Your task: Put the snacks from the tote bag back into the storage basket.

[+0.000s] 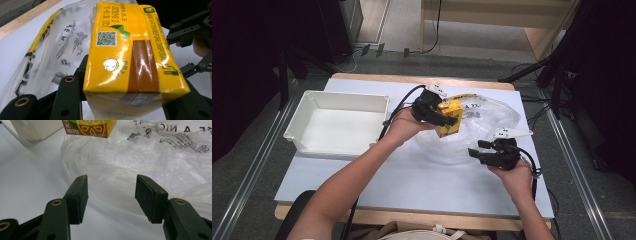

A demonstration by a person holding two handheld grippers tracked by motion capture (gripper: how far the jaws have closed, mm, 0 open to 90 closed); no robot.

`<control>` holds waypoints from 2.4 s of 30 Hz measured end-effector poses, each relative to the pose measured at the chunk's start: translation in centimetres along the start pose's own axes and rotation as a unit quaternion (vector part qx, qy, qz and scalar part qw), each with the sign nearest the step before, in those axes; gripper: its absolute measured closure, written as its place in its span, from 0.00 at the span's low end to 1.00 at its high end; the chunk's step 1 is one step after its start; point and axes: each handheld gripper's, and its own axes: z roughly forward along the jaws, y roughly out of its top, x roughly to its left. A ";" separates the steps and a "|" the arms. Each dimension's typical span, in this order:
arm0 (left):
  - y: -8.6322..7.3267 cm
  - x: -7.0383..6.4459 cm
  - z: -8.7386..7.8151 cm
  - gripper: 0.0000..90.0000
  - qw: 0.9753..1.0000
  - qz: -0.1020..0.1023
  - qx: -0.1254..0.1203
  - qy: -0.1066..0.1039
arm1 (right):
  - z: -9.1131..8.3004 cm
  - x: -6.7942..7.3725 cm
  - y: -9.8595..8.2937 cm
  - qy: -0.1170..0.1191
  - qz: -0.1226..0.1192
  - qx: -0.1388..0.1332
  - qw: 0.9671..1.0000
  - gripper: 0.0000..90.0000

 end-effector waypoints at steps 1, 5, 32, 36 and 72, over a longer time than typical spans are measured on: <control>0.0 0.1 -0.1 0.58 1.000 -0.003 -0.001 0.000 | 0.0 0.0 0.0 0.001 0.000 0.001 1.000 0.50; -0.1 0.2 -0.6 0.58 1.000 -0.006 -0.006 0.000 | 0.1 0.0 0.0 0.004 -0.004 0.004 1.000 0.50; -0.7 1.8 -3.7 0.58 1.000 -0.022 -0.011 0.009 | 0.6 0.1 0.6 0.015 -0.011 0.004 1.000 0.50; -0.9 2.0 -4.3 0.58 0.999 -0.026 -0.015 0.012 | 0.8 0.1 0.6 0.017 -0.014 0.006 1.000 0.50; -2.7 4.4 -7.0 0.58 0.999 -0.038 -0.002 0.033 | 1.3 0.6 0.9 0.027 -0.022 0.008 0.999 0.50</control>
